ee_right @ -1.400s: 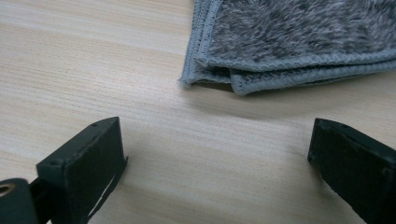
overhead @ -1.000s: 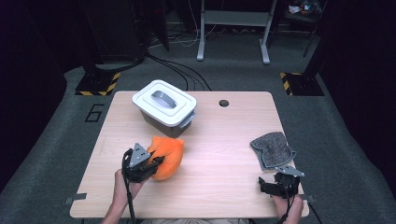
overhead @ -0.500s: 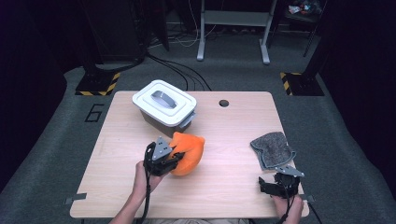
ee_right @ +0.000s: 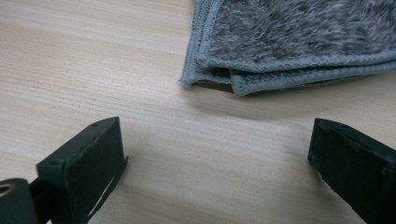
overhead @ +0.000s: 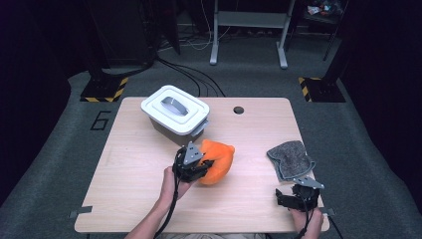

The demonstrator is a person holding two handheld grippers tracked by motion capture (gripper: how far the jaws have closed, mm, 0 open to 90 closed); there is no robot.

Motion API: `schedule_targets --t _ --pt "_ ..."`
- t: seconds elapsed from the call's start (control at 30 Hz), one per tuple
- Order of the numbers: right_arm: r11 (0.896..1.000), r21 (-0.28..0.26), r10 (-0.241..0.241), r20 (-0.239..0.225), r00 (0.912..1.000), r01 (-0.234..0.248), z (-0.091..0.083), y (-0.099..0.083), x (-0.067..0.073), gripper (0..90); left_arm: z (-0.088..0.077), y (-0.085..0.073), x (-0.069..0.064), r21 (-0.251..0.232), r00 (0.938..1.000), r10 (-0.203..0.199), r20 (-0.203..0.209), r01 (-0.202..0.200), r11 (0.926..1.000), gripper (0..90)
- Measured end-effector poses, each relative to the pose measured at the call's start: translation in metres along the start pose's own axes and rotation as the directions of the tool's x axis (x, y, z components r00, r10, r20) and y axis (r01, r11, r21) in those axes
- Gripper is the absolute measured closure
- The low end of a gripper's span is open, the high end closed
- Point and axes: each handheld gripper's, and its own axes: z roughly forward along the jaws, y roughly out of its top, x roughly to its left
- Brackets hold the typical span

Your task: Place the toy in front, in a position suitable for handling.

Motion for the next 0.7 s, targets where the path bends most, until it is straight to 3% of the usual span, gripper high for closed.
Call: schedule_targets --t 0.7 --pt "1.0 0.002 0.004 0.001 1.0 -0.004 0.0 0.0 0.0 2.6 0.049 0.012 -0.017 0.043 0.9998 -0.003 0.021 0.002 0.9991 64.9"
